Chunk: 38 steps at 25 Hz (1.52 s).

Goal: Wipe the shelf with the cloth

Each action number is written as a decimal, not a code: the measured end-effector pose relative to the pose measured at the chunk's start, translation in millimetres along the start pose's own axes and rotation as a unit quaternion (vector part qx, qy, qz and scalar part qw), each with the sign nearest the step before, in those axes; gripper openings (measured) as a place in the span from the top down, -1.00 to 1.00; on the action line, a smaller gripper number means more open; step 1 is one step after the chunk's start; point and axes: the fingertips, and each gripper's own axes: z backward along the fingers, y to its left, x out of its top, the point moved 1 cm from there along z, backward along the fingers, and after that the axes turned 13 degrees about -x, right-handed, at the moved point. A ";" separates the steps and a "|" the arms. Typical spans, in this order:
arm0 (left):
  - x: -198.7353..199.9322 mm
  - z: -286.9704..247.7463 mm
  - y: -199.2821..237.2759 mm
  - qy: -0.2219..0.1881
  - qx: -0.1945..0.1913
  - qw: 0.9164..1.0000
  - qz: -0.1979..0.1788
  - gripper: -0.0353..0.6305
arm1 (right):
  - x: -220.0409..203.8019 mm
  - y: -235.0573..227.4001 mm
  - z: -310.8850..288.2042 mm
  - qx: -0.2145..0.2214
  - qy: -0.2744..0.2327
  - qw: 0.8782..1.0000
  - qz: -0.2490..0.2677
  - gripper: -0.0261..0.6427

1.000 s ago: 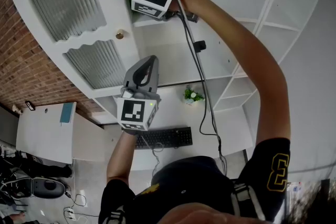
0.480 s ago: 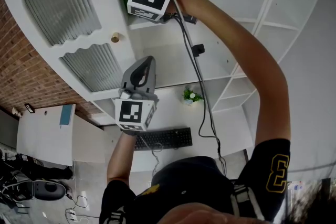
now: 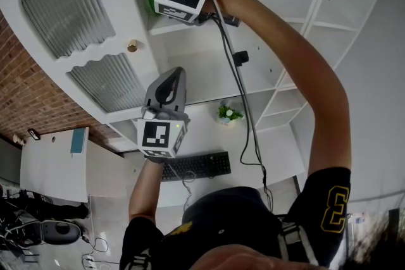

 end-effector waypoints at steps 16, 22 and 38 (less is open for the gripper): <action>-1.7 -23.5 -16.1 -0.009 -0.032 0.999 0.003 0.84 | -45.2 -23.7 12.0 -0.021 0.034 0.999 -0.026 0.80; -8.6 -33.6 -21.4 -0.011 -0.045 0.999 0.012 0.84 | -63.9 -32.9 11.9 -0.030 0.049 0.998 -0.035 0.80; -20.5 -37.3 -28.7 0.006 -0.055 0.998 0.014 0.84 | -128.6 -69.0 28.8 -0.076 0.106 0.990 -0.063 0.80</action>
